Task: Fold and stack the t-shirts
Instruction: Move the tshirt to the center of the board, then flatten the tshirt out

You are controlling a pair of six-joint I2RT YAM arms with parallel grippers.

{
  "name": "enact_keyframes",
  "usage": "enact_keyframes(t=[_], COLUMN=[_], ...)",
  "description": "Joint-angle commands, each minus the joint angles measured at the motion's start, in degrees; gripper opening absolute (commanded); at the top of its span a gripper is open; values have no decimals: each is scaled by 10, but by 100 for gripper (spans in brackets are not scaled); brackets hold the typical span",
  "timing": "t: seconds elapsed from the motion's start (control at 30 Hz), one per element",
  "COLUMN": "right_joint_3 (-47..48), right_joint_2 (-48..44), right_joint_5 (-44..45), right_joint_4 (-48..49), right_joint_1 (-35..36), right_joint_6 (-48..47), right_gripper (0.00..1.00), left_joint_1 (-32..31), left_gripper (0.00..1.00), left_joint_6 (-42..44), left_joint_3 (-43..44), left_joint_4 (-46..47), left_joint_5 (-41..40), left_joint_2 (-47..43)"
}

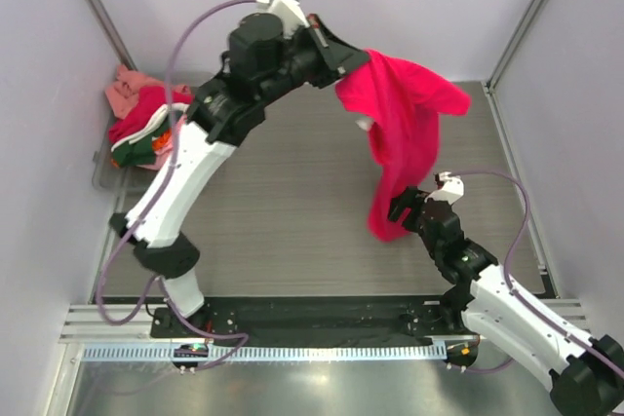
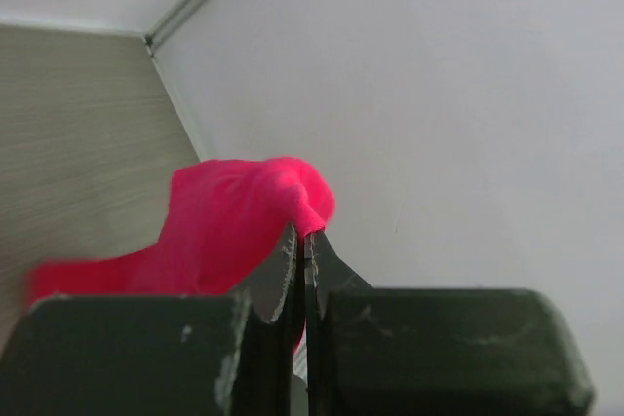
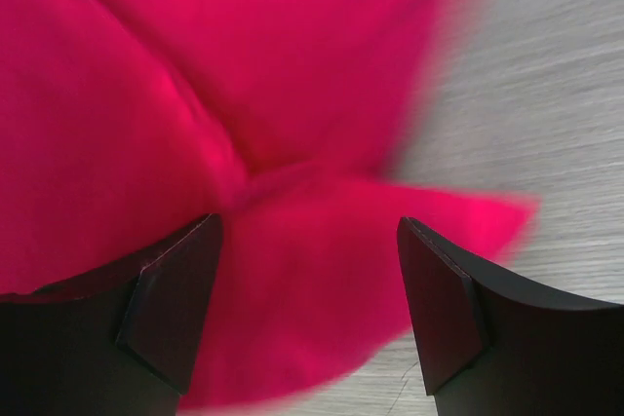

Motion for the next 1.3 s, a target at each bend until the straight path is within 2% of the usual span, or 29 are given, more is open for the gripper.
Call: enact_keyframes(t=[0.0,0.03,0.07,0.13,0.17,0.23,0.27,0.3,0.5,0.67,0.8,0.9,1.03,1.17,1.27], right_joint_3=[-3,-6,-8,-13,-15,-16,-16,-15,-5,5,36,82,117,161,183], right_joint_2=[-43,-53,-71,-86,-95,-98,-97,-92,-59,10,97,160,216,282,325], right_joint_5=[41,43,45,49,49,49,49,49,49,26,2,25,84,89,64], right_joint_4=[-5,-9,-10,-14,-14,-14,-14,-15,-12,12,-6,-58,-79,-106,-105], right_joint_1=[0,0,0,0,0,0,0,0,0,0,0,0,-1,-27,-52], right_joint_6=[0,0,1,2,2,1,1,1,1,-7,-1,19,36,50,58], right_gripper=[79,79,79,79,79,79,79,79,79,77,70,63,61,61,58], left_joint_1=[6,8,9,26,30,34,36,37,44,45,45,45,45,45,45], left_gripper=[0,0,0,0,0,0,1,1,2,0,0,0,1,11,27], left_joint_6=[37,43,52,56,57,72,75,79,85,58,40,-5,-34,-34,-41], left_joint_3=[-63,-161,-202,-282,-358,-427,-501,-535,-787,-861,-891,-907,-938,-970,-975], left_joint_4=[75,85,90,91,94,100,106,111,123,81,42,-14,-41,-23,-45], left_joint_5=[-76,-96,-134,-150,-155,-186,-198,-215,-310,-410,-470,-542,-569,-560,-574], left_joint_2=[-172,-219,-242,-275,-307,-338,-351,-374,-420,-443,-485,-519,-569,-613,-636])
